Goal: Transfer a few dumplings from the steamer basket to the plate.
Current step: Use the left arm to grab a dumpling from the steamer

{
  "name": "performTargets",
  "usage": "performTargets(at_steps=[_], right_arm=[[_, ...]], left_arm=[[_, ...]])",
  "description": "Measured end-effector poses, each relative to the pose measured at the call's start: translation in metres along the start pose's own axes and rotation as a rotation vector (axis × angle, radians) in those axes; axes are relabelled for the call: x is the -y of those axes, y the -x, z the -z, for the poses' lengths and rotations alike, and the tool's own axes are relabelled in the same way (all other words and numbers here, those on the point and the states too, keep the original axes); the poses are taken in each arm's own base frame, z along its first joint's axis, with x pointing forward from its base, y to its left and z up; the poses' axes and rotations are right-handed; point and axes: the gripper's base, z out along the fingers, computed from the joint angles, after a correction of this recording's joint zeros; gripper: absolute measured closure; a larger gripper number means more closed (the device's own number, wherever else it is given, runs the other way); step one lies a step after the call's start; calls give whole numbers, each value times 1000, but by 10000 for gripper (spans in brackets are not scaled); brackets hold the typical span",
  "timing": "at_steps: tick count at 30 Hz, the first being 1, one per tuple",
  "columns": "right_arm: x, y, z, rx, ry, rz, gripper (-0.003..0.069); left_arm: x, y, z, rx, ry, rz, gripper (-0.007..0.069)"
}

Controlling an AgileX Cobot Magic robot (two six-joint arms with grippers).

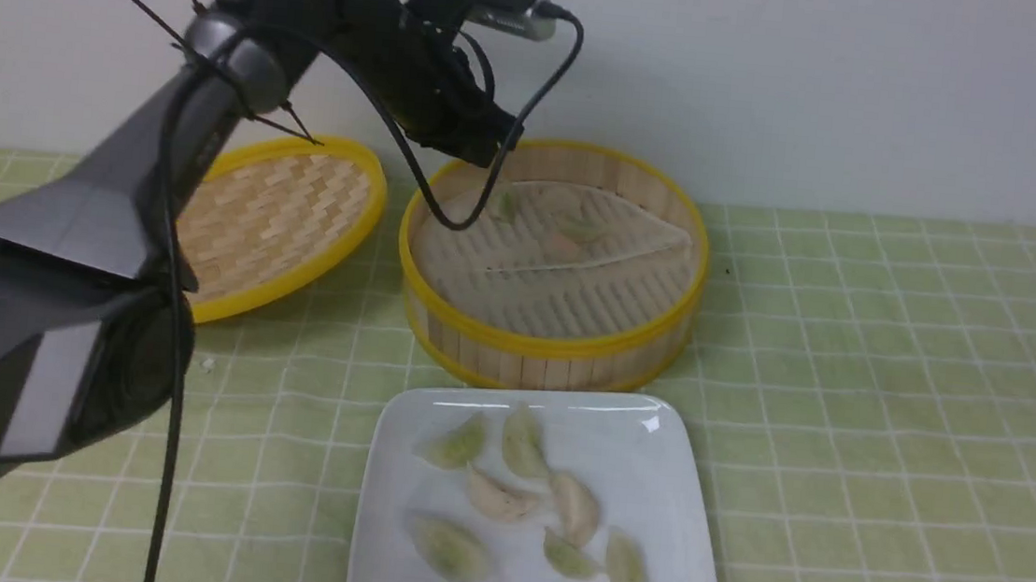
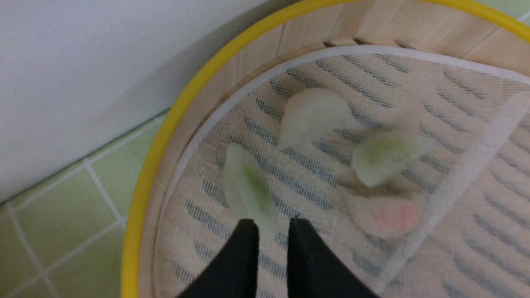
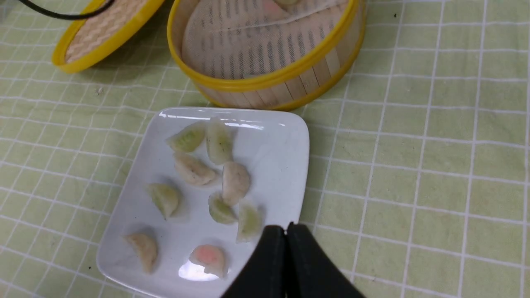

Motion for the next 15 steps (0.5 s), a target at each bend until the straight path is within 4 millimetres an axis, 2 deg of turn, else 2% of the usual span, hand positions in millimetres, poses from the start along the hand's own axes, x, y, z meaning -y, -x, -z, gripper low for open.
performTargets(at_steps=[1, 6, 9, 15], right_arm=[[0, 0, 0, 0, 0, 0, 673], [-1, -3, 0, -35, 8, 0, 671], [-1, -5, 0, -50, 13, -1, 672], [-2, -5, 0, -53, 18, -3, 672]], left_arm=[[0, -1, -3, 0, 2, 0, 508], [4, -7, -34, 44, 40, -26, 326], [2, -11, -43, 52, 55, -30, 270], [-3, -25, -64, 31, 63, -22, 251]])
